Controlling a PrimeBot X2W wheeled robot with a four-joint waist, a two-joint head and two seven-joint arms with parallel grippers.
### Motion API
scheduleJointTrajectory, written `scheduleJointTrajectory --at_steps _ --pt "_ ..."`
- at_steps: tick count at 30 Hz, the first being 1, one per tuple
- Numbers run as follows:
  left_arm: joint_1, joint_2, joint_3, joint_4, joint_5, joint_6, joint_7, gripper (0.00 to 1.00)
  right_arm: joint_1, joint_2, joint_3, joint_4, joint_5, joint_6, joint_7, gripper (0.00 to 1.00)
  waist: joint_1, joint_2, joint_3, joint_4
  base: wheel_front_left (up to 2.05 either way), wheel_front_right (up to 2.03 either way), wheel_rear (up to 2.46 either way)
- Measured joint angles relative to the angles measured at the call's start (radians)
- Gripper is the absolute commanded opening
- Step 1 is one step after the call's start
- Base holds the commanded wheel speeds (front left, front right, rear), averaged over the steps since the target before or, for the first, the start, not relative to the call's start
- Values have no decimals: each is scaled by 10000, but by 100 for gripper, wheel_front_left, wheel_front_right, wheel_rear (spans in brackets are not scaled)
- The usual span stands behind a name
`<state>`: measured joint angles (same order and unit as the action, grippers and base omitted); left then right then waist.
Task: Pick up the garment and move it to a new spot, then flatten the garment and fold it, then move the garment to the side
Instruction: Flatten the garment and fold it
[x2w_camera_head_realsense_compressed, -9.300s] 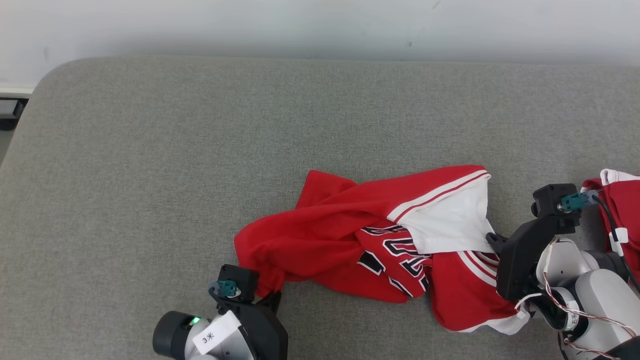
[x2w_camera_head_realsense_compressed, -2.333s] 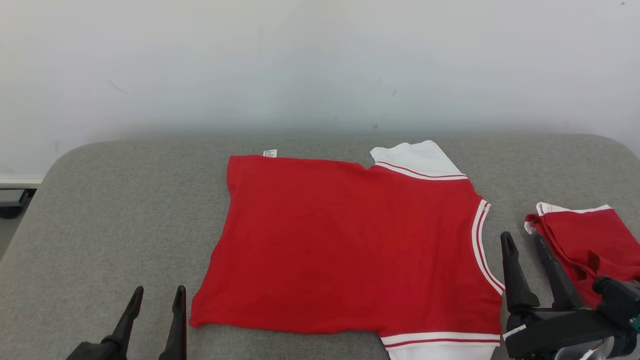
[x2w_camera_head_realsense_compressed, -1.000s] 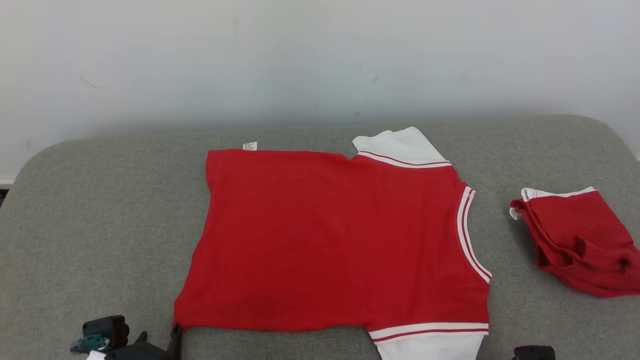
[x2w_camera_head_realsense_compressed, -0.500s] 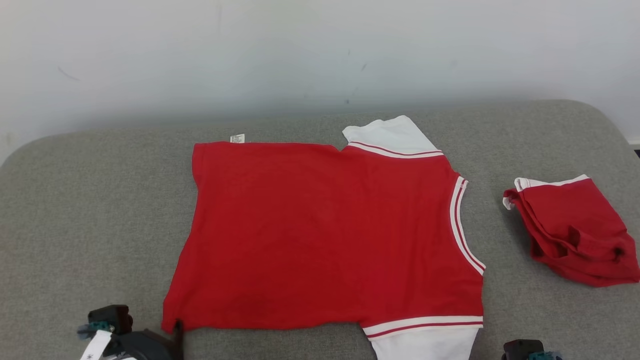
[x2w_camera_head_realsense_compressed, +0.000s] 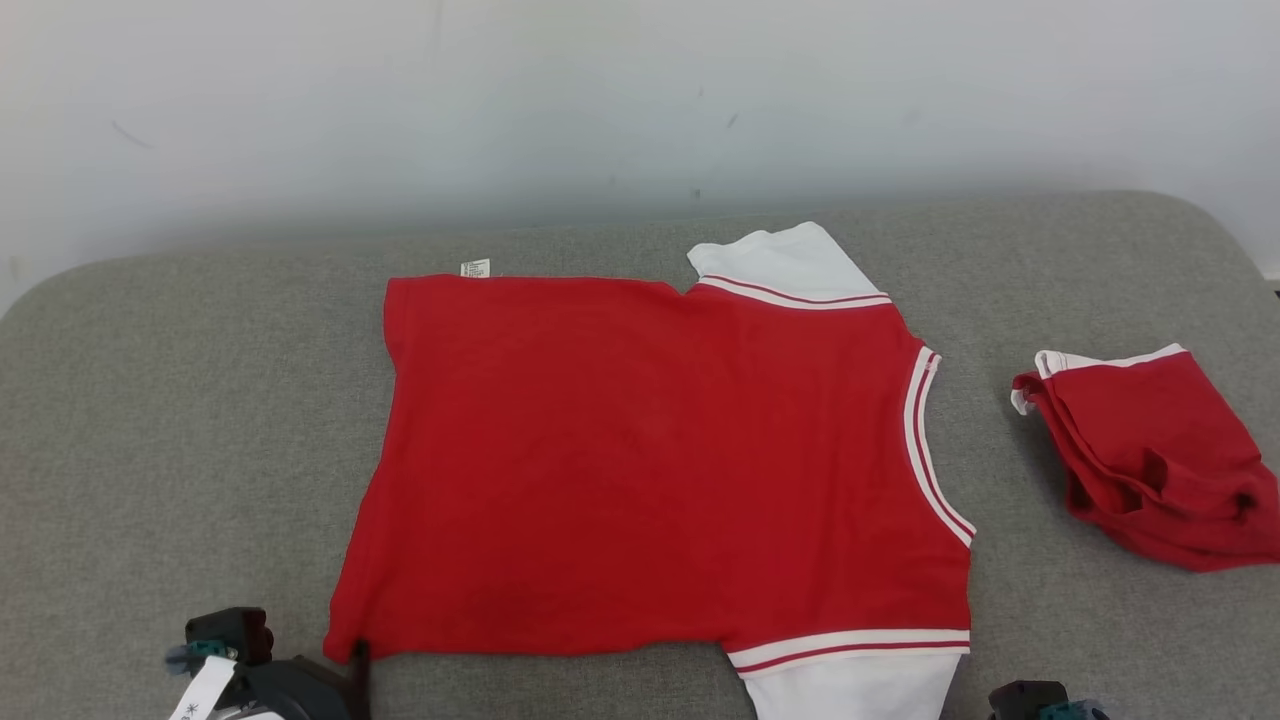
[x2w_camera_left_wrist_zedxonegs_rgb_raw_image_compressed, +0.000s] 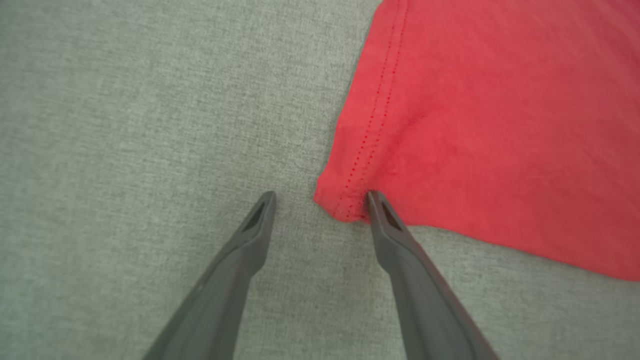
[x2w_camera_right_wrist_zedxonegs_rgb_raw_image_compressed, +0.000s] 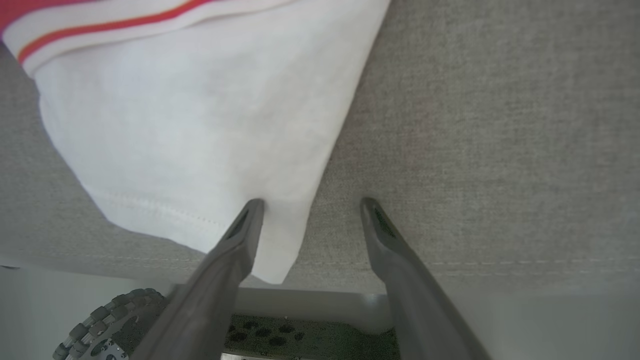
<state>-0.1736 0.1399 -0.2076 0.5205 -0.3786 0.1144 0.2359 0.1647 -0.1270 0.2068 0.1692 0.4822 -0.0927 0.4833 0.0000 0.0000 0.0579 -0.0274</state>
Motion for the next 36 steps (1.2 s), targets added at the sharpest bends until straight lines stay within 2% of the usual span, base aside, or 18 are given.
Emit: scheduleJointTrajectory --at_steps 3,4,8,13,18,25,27,30,32,35,36 --pt "-70 -4 8 25 0 0 -52 93 -4 -10 31 -71 0 2 21 100 0 0 16 8 0 0 0" --pt "-110 -4 8 52 0 0 -82 91 -6 -10 54 -79 0 4 46 93 0 0 19 8 0 0 0" --pt "-205 -6 19 151 0 -2 -178 84 -59 -21 320 -73 -73 50 288 80 0 0 23 -3 0 0 0" --pt "-211 -13 17 238 0 -4 -261 84 -58 84 514 -46 -59 148 405 49 0 0 20 -22 0 0 0" --pt "-260 -69 -10 370 0 -17 -357 82 -60 130 510 8 -58 148 460 46 0 0 5 -38 0 0 0" --pt "-350 -109 -36 506 0 -105 -500 81 -60 123 389 96 -54 146 537 48 0 1 -22 -64 0 0 0" --pt "-356 -107 -38 545 0 -107 -533 75 -60 123 380 111 -13 138 539 44 0 0 -27 -74 0 0 0" --pt "-360 -107 -42 602 0 -182 -581 60 -58 117 357 127 4 136 550 41 0 0 -26 -87 0 0 0" --pt "-360 -105 -44 625 0 -190 -606 60 -55 117 351 128 6 136 558 43 0 0 -24 -91 0 0 0" --pt "-357 -96 -61 629 0 -270 -608 88 -39 117 337 109 6 132 623 44 0 0 -22 -93 0 0 0" --pt "-356 -94 -65 629 0 -268 -617 92 -29 117 334 98 6 125 623 42 0 0 -21 -92 0 0 0"
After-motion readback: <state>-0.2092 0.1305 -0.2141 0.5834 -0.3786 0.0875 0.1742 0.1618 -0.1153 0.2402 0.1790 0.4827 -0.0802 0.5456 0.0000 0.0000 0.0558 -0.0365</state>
